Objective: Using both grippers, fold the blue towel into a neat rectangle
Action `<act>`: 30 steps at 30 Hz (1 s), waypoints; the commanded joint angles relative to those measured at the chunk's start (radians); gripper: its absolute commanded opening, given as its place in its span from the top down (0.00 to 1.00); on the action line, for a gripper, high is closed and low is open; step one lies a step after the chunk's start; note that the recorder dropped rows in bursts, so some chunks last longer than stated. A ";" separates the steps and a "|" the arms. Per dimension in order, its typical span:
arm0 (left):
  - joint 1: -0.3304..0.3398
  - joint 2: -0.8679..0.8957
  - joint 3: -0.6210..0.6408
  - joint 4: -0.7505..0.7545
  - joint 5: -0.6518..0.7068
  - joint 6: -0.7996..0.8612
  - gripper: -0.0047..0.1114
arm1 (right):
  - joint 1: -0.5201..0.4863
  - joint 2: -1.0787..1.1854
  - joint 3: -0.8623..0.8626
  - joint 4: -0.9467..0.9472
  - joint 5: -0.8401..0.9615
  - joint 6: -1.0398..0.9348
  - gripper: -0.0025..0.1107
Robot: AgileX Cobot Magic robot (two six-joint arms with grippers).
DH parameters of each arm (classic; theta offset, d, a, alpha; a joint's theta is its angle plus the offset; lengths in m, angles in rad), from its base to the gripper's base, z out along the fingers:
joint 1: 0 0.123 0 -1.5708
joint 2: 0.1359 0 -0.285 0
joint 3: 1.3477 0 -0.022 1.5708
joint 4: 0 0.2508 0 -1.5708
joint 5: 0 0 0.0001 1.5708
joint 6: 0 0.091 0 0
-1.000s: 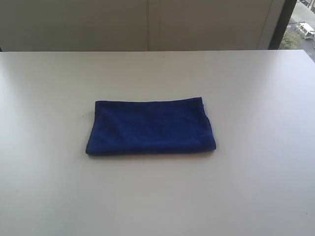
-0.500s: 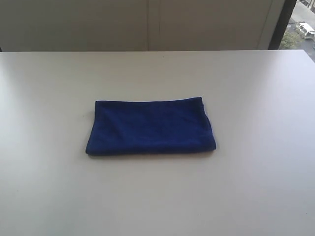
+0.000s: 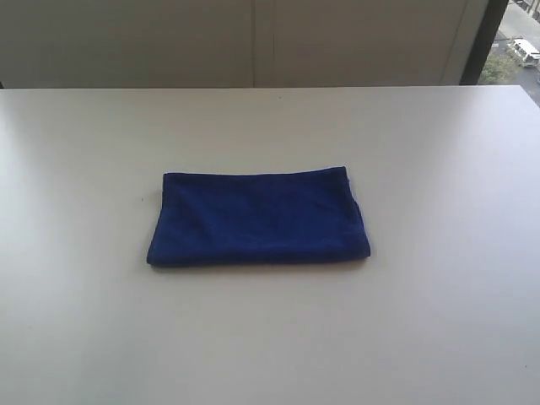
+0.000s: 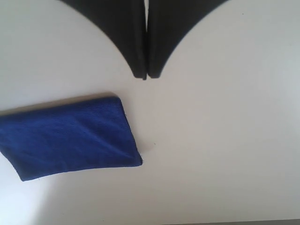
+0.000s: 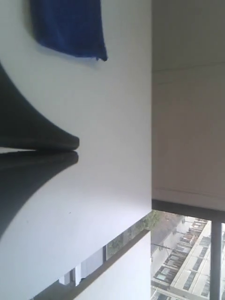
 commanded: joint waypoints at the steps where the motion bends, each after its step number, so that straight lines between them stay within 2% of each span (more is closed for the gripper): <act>1: 0.004 -0.004 0.005 -0.002 0.003 0.001 0.96 | -0.008 -0.007 0.071 -0.038 -0.053 -0.006 0.98; 11: 0.004 -0.004 0.005 -0.002 0.003 0.001 0.96 | -0.008 -0.007 0.194 -0.069 -0.098 -0.004 0.98; 30: 0.004 -0.004 0.005 -0.002 0.003 0.001 0.96 | -0.008 -0.007 0.201 -0.069 -0.123 0.007 0.98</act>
